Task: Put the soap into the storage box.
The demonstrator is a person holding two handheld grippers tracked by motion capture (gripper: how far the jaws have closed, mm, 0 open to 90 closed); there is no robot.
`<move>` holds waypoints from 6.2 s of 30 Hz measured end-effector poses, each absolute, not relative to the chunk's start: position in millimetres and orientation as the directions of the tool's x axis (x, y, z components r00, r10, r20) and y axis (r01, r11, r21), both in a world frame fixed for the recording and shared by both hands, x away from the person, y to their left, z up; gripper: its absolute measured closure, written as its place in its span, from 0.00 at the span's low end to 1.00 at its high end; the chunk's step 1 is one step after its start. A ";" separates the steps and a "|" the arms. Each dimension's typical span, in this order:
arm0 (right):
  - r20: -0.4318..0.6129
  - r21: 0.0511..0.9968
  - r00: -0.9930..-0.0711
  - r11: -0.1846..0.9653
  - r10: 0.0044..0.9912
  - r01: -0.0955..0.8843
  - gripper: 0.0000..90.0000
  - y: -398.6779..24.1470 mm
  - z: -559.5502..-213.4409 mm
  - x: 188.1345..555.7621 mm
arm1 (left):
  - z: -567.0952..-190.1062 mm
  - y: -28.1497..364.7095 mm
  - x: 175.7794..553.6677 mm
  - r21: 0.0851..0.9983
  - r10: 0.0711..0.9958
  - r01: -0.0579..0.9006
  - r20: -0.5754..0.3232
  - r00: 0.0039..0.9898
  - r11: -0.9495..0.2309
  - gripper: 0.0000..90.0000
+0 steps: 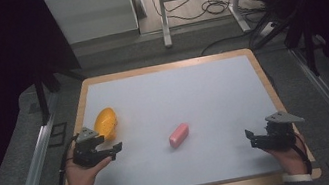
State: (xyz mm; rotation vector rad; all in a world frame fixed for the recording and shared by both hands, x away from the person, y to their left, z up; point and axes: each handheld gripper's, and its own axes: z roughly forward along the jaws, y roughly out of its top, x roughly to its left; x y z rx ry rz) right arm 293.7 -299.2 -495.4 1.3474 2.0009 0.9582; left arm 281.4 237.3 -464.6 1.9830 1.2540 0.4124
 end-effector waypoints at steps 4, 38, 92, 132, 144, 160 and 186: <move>-0.044 0.796 -0.352 0.246 0.935 0.553 0.09 -300.1 -496.0 294.8 | -458.7 233.1 280.0 0.737 0.878 0.635 -0.120 0.463 -0.233 0.28; -0.041 0.798 -0.316 0.222 0.948 0.561 0.09 -304.4 -496.8 296.1 | -443.1 190.3 302.7 0.709 0.857 0.625 -0.057 0.512 -0.326 0.29; -0.056 0.783 -0.314 0.237 0.948 0.575 0.09 -303.4 -499.9 297.9 | -456.0 97.7 325.8 0.674 0.715 0.587 -0.124 0.688 -0.448 0.29; -0.064 0.782 -0.311 0.241 0.948 0.574 0.09 -305.2 -501.4 298.4 | -486.5 36.0 358.1 0.540 0.709 0.643 -0.115 0.696 -0.544 0.40; -0.066 0.781 -0.305 0.240 0.950 0.577 0.09 -305.4 -502.6 299.1 | -501.3 34.7 363.4 0.497 0.713 0.664 -0.123 0.691 -0.559 0.53; -0.069 0.780 -0.300 0.239 0.952 0.578 0.09 -305.3 -503.0 299.3 | -506.1 44.1 363.8 0.500 0.708 0.674 -0.156 0.688 -0.544 0.67; -0.065 0.782 -0.301 0.236 0.951 0.577 0.09 -304.9 -502.6 299.2 | -480.2 76.5 355.0 0.578 0.718 0.660 -0.174 0.674 -0.480 0.67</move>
